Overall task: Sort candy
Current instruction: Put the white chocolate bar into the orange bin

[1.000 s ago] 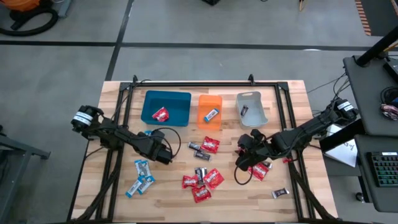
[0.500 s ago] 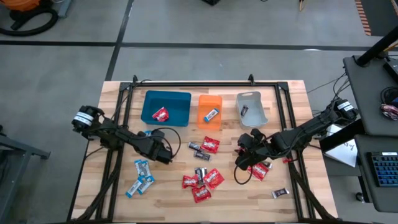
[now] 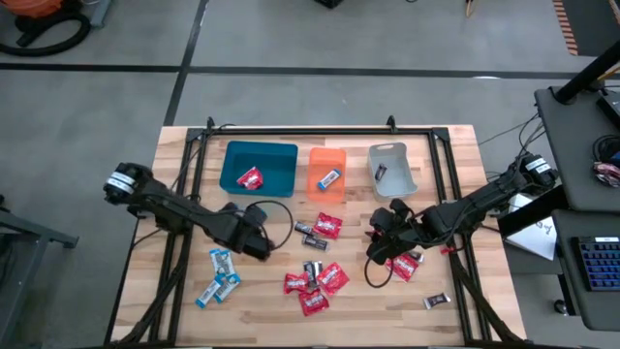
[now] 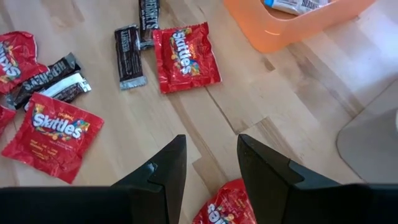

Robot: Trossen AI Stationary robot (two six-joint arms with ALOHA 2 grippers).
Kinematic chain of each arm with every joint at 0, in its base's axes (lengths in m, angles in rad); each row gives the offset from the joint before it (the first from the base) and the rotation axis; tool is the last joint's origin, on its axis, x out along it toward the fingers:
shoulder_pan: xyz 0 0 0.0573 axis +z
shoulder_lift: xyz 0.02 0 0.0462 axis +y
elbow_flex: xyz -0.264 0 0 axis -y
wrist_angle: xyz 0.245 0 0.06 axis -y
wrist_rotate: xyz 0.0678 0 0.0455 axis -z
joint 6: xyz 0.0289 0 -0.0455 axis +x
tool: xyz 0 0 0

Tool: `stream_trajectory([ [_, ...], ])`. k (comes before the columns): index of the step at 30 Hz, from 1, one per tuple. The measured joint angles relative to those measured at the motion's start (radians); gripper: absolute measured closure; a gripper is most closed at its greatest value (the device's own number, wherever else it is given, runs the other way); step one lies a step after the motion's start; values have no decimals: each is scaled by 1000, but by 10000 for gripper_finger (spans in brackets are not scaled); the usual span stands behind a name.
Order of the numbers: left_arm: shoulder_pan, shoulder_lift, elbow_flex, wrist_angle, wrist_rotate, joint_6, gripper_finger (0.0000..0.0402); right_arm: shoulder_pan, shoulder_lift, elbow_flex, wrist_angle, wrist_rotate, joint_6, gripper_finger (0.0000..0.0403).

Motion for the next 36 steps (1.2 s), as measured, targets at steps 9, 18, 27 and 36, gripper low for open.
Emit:
stream_trajectory([
  [9,70,-63,32,555,-227,576,394,0,0,0,22,99,-45,267],
  [18,298,25,-33,1145,-112,913,394,0,0,0,76,182,-55,267],
  [27,443,144,-29,1221,-40,924,394,0,0,0,75,181,-51,267],
  [36,485,220,25,1237,-37,927,392,0,0,0,77,181,-51,266],
])
